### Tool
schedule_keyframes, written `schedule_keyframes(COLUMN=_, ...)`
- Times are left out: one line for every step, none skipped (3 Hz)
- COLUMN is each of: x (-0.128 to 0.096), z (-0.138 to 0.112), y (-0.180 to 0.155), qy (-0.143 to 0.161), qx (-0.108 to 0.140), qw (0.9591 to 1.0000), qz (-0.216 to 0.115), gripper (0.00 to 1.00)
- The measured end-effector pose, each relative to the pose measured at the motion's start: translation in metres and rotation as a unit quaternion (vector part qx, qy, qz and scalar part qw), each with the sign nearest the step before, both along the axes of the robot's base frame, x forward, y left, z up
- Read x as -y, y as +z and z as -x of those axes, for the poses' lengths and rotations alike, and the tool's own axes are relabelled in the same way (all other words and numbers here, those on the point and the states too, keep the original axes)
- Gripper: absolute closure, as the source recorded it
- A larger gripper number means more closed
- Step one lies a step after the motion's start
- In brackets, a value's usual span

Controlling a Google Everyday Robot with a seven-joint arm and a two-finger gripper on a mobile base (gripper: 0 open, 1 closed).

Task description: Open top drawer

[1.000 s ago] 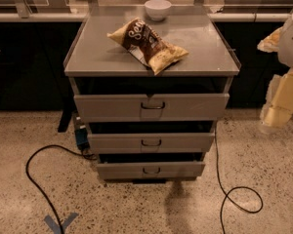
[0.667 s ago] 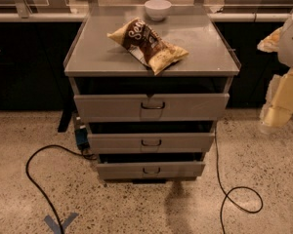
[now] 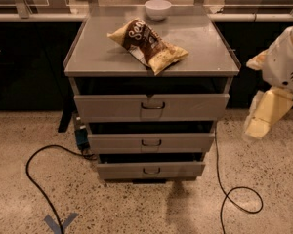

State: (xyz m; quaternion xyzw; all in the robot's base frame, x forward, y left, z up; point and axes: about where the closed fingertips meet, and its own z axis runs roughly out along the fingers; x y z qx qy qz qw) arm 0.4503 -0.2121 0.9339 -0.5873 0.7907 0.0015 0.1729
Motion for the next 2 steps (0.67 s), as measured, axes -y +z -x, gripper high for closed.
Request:
schedule_keyframes(x=-0.012, z=-0.021, y=-0.052, qy=-0.006, qx=-0.002, qw=0.9998, qz=-0.02, gripper=0.0)
schedule_keyframes(x=-0.032, z=-0.04, y=-0.1, qy=-0.001, qx=0.004, qw=0.9994, qz=-0.033, gripper=0.0)
